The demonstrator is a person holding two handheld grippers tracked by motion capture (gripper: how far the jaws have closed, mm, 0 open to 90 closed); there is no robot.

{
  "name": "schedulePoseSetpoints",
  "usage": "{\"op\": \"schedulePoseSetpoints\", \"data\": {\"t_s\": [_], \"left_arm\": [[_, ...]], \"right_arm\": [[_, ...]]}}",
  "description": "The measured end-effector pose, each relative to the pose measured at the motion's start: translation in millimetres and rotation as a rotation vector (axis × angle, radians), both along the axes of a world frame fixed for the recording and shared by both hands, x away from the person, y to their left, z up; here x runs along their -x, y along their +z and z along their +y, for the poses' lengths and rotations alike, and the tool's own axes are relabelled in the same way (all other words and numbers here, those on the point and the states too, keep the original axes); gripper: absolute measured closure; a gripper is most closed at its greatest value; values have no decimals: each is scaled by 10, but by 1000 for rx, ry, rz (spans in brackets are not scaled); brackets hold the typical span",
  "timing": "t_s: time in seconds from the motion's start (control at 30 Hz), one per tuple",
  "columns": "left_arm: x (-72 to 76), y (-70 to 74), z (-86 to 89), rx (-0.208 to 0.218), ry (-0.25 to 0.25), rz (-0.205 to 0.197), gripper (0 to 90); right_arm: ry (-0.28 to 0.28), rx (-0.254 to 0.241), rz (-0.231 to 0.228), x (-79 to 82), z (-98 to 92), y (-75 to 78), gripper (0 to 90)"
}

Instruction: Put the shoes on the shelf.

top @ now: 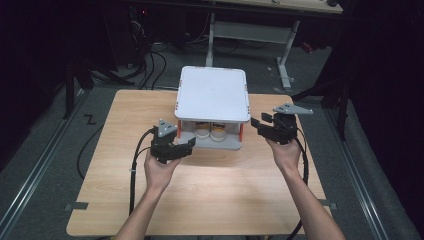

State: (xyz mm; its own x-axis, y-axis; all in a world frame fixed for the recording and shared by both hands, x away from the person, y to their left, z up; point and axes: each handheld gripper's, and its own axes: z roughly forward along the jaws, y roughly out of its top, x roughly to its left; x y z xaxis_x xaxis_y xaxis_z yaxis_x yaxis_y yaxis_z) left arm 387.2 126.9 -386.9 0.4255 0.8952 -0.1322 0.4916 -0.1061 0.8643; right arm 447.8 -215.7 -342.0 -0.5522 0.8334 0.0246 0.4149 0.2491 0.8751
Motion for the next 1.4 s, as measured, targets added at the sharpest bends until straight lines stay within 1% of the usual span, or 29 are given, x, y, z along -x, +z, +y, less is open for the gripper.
{"op": "schedulePoseSetpoints", "data": {"t_s": [0.13, 0.2, 0.33, 0.53, 0.6, 0.77, 0.83, 0.9, 1.07, 1.2, 1.4], "left_arm": [[25, 4, 57, 12, -1, 2, 284], [42, 0, 69, 14, -5, 5, 283], [108, -11, 104, 30, -15, 7, 283], [205, -12, 185, 48, -11, 6, 281], [231, -14, 208, 44, -14, 5, 280], [291, -36, 266, 38, -9, 7, 278], [319, -52, 275, 15, 0, 1, 278], [345, -74, 284, -10, -2, 4, 277], [393, -125, 346, -12, 1, 16, 276], [433, -163, 405, 3, 12, 23, 275], [494, -227, 463, -3, 13, 39, 271]], "right_arm": [[2, -11, 10, 75, -91, -52, 501], [2, -29, 16, 116, -138, -68, 496], [12, -58, 11, 225, -223, -72, 491], [14, -60, 4, 347, -313, -110, 484], [12, -64, 5, 383, -347, -132, 481], [5, -54, -6, 478, -394, -183, 477], [0, -51, -9, 512, -406, -213, 470], [-5, -49, -7, 543, -420, -250, 465], [-8, -46, 4, 621, -447, -353, 461], [-13, -40, 12, 694, -488, -436, 461], [-29, -56, 25, 792, -585, -542, 461]]}}
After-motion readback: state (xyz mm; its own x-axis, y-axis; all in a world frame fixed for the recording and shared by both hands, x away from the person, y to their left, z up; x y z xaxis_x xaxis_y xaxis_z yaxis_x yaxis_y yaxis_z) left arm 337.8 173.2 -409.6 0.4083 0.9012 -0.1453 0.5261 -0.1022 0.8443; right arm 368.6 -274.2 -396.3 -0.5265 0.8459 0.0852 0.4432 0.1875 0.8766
